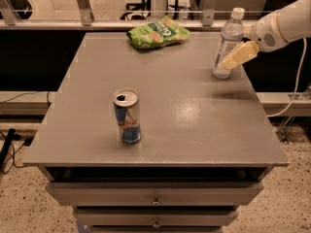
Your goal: Knock blue plastic bottle over
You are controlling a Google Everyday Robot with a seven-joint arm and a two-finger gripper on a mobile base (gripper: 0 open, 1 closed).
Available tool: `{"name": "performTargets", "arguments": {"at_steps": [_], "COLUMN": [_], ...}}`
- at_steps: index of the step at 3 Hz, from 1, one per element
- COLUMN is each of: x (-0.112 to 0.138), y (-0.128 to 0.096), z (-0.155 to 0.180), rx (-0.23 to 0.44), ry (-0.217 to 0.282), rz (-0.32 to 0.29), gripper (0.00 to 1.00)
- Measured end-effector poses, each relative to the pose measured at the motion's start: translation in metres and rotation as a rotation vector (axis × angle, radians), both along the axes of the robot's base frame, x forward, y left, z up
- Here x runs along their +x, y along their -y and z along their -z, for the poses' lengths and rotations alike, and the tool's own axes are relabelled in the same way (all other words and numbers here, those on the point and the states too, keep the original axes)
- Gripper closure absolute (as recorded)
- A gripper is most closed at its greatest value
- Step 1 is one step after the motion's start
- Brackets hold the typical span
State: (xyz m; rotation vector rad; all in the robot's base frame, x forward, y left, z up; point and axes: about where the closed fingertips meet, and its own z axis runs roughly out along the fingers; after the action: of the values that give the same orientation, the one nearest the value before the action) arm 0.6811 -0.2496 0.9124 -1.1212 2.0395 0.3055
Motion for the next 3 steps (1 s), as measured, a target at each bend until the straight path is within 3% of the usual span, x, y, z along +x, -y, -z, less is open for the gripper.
{"name": "performTargets", "arguments": {"at_steps": [1, 3], "x": [0.008, -0.001], "y": [-0.027, -0.102], "z": [-0.006, -0.021], "rx": [0.068, 0.166], "ry": [0.014, 0.026], "rz": [-0.042, -0.160], "gripper": [0.00, 0.00]}}
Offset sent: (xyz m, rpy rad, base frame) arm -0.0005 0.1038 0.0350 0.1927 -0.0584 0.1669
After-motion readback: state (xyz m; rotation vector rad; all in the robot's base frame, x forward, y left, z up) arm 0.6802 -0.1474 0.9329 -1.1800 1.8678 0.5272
